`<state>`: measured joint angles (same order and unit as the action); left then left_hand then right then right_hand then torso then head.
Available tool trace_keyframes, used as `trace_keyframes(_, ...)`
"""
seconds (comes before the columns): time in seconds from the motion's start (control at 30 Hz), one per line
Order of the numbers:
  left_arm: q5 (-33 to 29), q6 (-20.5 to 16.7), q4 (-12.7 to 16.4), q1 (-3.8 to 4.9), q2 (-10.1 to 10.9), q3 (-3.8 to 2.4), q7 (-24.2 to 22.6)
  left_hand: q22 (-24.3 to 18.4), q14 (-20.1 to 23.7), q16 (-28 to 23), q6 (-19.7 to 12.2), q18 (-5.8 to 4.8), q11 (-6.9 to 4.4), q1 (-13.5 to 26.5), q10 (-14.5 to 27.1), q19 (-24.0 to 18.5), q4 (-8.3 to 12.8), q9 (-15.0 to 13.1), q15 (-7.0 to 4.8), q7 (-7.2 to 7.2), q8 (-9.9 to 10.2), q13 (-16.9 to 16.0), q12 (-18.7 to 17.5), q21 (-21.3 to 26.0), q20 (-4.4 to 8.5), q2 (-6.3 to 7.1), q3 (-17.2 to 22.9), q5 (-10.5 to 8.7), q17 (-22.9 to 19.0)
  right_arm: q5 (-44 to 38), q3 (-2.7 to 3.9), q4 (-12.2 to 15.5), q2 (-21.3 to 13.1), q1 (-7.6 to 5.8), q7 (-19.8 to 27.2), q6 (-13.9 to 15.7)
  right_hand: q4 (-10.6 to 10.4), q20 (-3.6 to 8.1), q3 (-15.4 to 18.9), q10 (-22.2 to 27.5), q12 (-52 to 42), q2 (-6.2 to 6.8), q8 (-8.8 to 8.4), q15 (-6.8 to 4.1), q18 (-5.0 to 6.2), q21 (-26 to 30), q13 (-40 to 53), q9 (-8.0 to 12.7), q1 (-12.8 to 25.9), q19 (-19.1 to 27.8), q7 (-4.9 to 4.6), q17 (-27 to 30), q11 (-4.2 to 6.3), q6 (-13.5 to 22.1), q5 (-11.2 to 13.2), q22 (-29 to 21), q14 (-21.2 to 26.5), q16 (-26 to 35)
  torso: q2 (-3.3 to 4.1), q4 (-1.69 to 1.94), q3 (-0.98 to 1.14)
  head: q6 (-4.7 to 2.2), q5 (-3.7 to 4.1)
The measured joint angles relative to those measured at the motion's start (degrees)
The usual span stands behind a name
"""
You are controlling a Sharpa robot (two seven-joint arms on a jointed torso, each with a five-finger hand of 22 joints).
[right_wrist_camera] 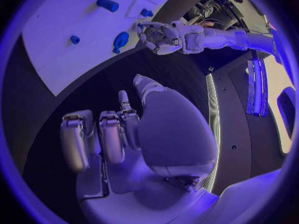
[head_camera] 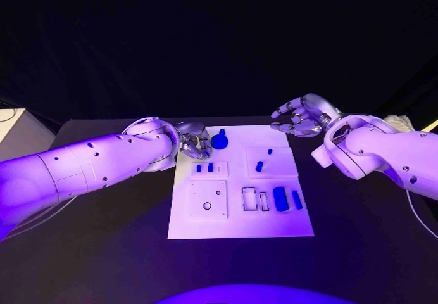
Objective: Assemble the parts on the task board
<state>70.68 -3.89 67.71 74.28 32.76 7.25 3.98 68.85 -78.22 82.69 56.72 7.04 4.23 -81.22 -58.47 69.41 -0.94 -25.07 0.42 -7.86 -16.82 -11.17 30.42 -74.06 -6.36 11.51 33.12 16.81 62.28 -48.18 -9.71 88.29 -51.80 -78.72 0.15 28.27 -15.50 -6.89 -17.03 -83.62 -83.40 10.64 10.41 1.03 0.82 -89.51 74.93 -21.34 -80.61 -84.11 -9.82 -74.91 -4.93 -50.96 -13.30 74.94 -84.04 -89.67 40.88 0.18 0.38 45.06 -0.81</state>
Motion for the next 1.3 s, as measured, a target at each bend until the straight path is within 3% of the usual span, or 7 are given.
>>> trace_keyframes(0.73,0.5,0.3,-0.6,0.12,-0.5,0.37,-0.3,0.0,0.0,0.0,0.2,0.01,-0.13,-0.3,-0.6,0.0,0.3,-0.1,0.00,-0.22,0.1,-0.2,-0.1,0.0,0.00,-0.26,0.0,0.00,0.1,0.0,-0.02,0.1,-0.1,0.00,0.0,0.0,0.0,0.00,0.0,0.0,0.0,0.00,0.00,0.00,0.00,0.0,0.0,0.0,0.0,0.0,0.00,0.0,0.00,0.0,0.0,0.0,0.0,0.0,-0.03,0.02,0.00,0.08,-0.14)
trace_keyframes(1.3,0.8,-0.1,-0.8,0.01,-0.3,0.56,-1.4,-0.5,0.2,0.0,0.2,0.00,-0.12,-0.5,-0.5,-0.2,1.3,0.1,0.21,-0.22,1.4,0.2,-1.4,0.2,-0.21,-0.50,0.7,0.00,-0.8,-0.1,-0.02,0.2,-0.4,0.00,0.0,0.0,0.0,0.00,0.0,0.0,0.0,0.00,0.00,0.00,0.00,0.0,0.0,0.0,0.0,0.0,0.00,0.0,0.00,0.0,0.0,0.0,0.0,0.0,-0.03,0.02,0.02,0.07,-0.20)
